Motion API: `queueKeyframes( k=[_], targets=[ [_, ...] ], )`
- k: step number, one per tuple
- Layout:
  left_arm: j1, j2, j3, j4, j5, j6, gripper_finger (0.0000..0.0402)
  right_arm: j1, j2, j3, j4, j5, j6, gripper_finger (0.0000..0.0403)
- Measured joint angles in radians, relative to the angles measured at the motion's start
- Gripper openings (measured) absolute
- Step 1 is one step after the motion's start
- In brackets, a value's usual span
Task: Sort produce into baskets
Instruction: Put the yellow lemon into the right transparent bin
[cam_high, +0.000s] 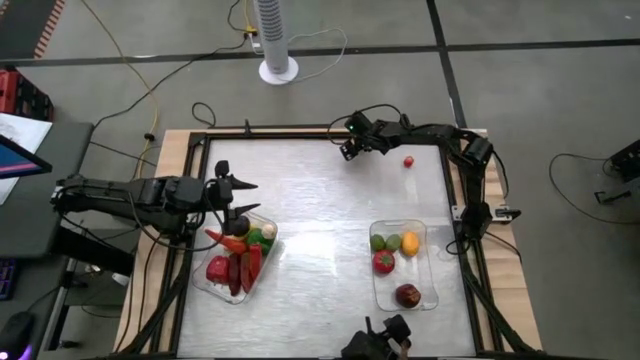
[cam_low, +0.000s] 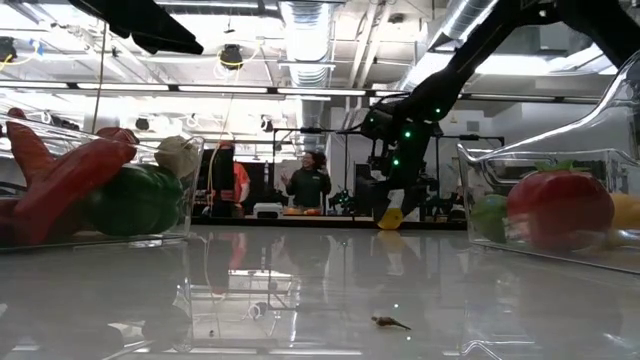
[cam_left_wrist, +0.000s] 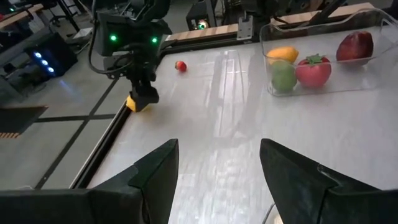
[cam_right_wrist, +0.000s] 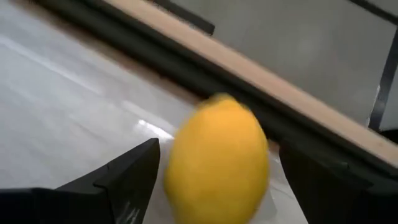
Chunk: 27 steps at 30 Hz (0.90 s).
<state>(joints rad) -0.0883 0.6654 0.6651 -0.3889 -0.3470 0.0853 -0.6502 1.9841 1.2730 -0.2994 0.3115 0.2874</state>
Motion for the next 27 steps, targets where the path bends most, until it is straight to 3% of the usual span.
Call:
queueKeyframes(
  k=[5,14,21,27],
  targets=[
    [0.0,0.0,0.0,-0.002,0.0,0.0,0.0212,0.003,0.008,-0.001,-0.005,-0.002,-0.005,0.0351],
    [0.0,0.0,0.0,-0.006,-0.005,0.004,0.0212,0.024,-0.003,0.003,-0.091,-0.026,-0.069,0.028],
    [0.0,-0.004,0.0,-0.02,0.009,-0.002,0.0212,0.141,-0.073,0.051,-0.201,-0.209,-0.228,0.0254],
    [-0.002,0.041,0.001,-0.038,0.053,-0.003,0.0212,0.288,-0.186,0.049,-0.166,-0.42,-0.296,0.0252]
  ],
)
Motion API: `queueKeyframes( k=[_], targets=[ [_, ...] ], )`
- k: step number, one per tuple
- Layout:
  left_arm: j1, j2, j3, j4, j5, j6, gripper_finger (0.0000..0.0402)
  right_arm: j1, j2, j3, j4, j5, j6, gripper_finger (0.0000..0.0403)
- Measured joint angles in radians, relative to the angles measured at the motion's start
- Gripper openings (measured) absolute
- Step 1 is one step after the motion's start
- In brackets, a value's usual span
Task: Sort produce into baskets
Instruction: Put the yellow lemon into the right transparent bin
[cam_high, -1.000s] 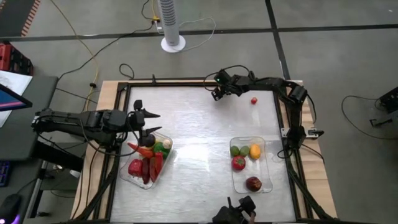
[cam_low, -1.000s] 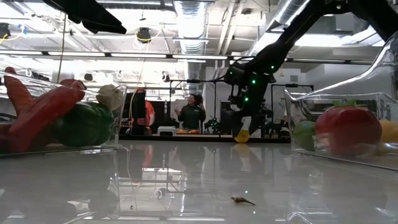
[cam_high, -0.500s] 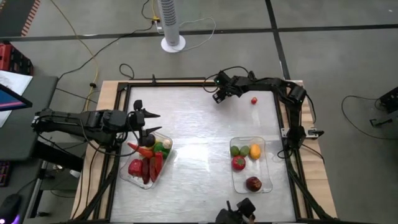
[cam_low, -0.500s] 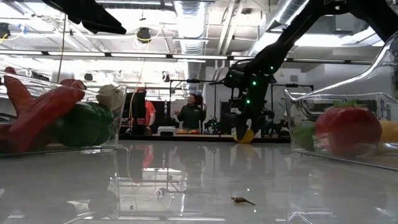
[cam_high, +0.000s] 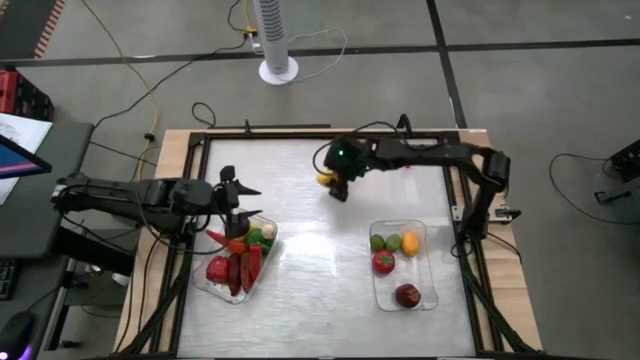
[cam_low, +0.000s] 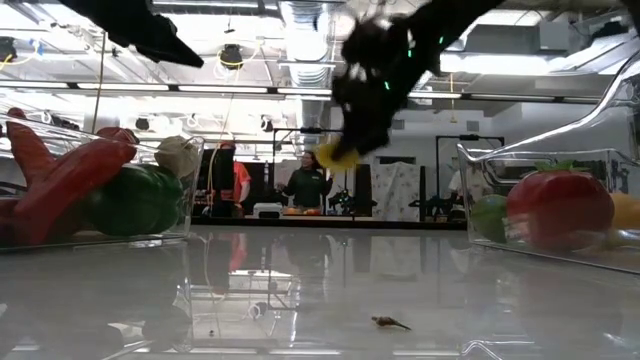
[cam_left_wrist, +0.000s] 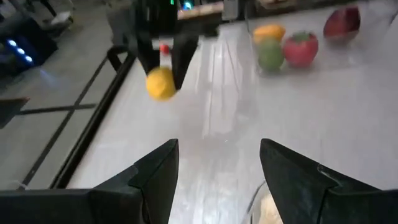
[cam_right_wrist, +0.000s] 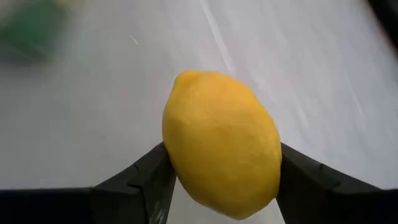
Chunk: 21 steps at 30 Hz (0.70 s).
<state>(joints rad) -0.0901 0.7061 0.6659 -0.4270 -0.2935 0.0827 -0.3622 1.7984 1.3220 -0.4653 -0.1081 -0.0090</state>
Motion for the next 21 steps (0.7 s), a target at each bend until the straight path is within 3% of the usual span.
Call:
queueKeyframes(
  k=[6,11,16,21],
  targets=[
    [-0.002,0.033,0.0,0.0,-0.044,-0.083,0.0212,0.167,-0.037,0.0,0.234,-0.021,0.0,0.0251],
    [-0.002,0.011,0.0,0.035,0.026,-0.145,0.0212,0.272,-0.025,-0.002,0.282,-0.03,-0.007,0.0251],
    [-0.002,0.02,0.0,-0.003,0.105,-0.211,0.0212,0.322,-0.126,0.0,0.051,-0.028,0.06,0.0251],
    [-0.004,0.02,0.0,-0.027,0.096,-0.201,0.0212,0.377,-0.254,0.0,-0.266,0.0,0.201,0.0251]
  ],
)
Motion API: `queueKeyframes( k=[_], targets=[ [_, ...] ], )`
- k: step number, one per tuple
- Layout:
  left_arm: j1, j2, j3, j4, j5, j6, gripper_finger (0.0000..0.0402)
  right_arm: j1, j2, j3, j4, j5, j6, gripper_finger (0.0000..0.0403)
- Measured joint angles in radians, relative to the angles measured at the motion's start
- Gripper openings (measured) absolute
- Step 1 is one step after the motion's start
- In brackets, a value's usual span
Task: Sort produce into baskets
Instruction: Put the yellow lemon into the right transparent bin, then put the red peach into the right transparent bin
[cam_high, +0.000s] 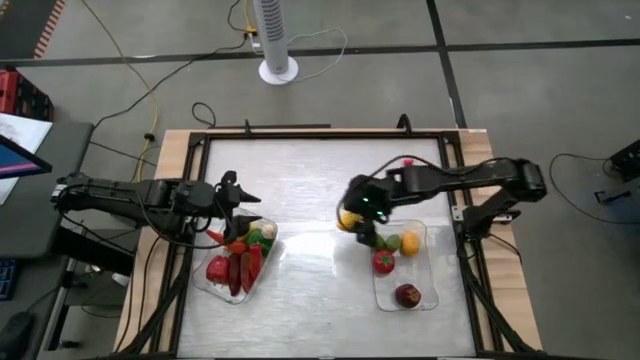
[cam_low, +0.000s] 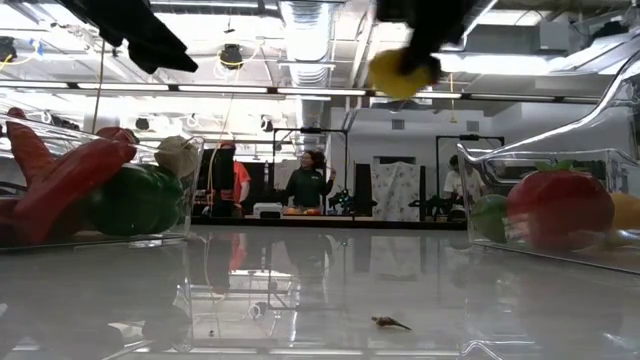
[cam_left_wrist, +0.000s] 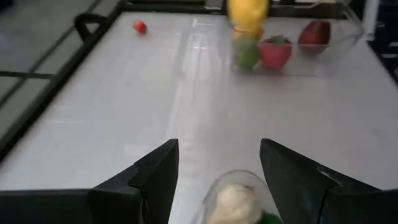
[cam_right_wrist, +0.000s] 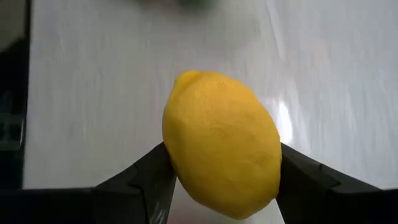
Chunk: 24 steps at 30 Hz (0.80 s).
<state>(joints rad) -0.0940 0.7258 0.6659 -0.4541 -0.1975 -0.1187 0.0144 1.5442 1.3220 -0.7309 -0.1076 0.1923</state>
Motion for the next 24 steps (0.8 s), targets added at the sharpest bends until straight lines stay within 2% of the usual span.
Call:
queueKeyframes(
  k=[7,11,14,17,24],
  targets=[
    [0.0,0.0,0.0,0.003,-0.102,0.057,0.0212,0.064,-0.095,-0.001,-0.328,0.03,0.228,0.0251],
    [0.0,0.0,0.0,0.003,-0.104,0.097,0.0212,0.1,-0.095,-0.001,-0.459,0.033,0.372,0.026],
    [0.0,0.0,0.0,0.003,-0.104,0.11,0.0212,0.126,-0.085,-0.002,-0.539,0.083,0.454,0.0275],
    [0.0,0.0,0.0,0.004,-0.105,0.111,0.0212,0.143,-0.078,-0.003,-0.568,0.111,0.502,0.0295],
    [0.0,0.0,0.0,0.004,-0.105,0.085,0.0212,0.131,-0.078,-0.003,-0.585,0.088,0.521,0.0348]
  ],
)
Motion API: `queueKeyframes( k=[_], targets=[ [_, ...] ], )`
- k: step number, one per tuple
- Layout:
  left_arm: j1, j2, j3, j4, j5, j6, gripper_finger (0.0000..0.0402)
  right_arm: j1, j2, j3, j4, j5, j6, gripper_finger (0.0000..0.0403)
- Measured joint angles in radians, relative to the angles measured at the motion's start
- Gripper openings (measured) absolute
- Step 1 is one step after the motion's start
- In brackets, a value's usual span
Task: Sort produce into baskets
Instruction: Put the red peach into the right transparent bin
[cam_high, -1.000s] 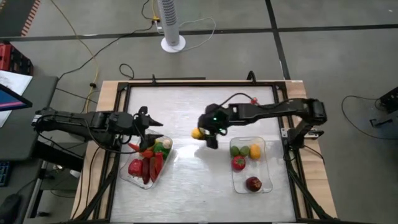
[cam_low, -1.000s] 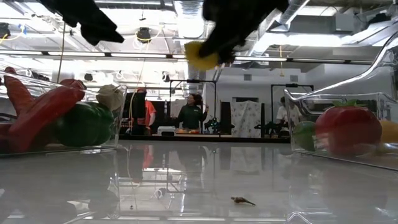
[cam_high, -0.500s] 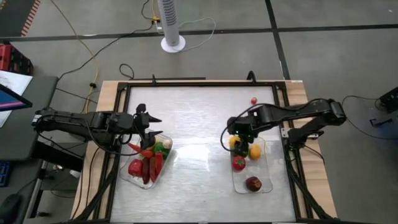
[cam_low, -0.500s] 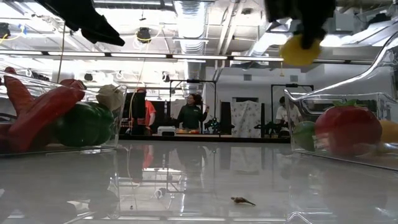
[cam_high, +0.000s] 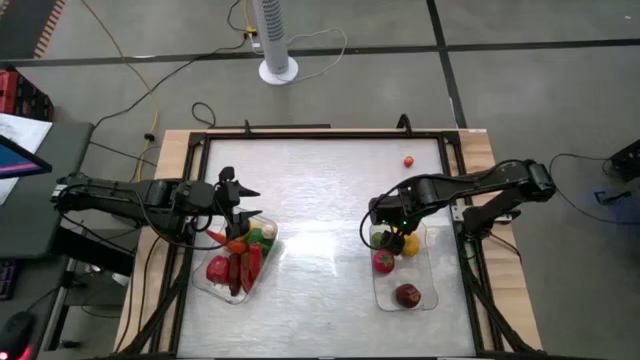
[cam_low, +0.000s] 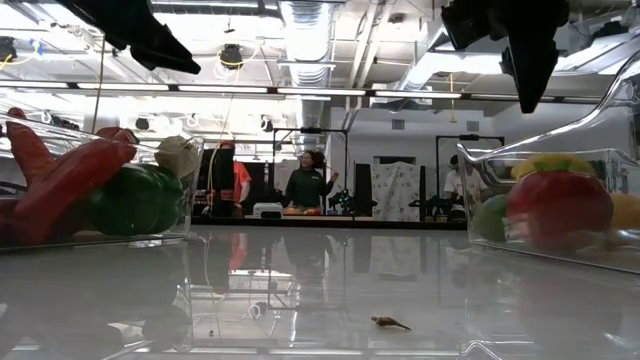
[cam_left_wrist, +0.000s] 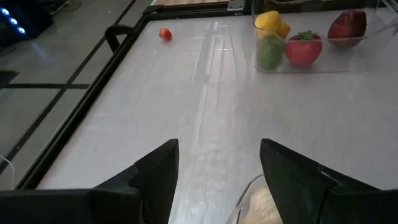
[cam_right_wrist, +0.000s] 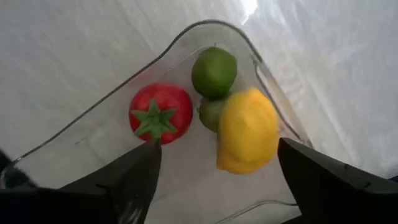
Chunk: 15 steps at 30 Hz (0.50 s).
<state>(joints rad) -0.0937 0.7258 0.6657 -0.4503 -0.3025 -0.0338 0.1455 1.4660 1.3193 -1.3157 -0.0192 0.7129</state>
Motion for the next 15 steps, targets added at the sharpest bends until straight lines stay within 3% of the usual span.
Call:
queueKeyframes(
  k=[6,15],
  targets=[
    [0.0,0.0,0.0,0.01,0.0,-0.021,0.0212,-0.061,-0.003,0.0,-0.046,-0.041,-0.064,0.0355],
    [0.0,0.009,0.0,0.095,-0.001,0.039,0.0212,-0.294,-0.007,0.001,-0.019,-0.027,-0.222,0.0339]
  ],
)
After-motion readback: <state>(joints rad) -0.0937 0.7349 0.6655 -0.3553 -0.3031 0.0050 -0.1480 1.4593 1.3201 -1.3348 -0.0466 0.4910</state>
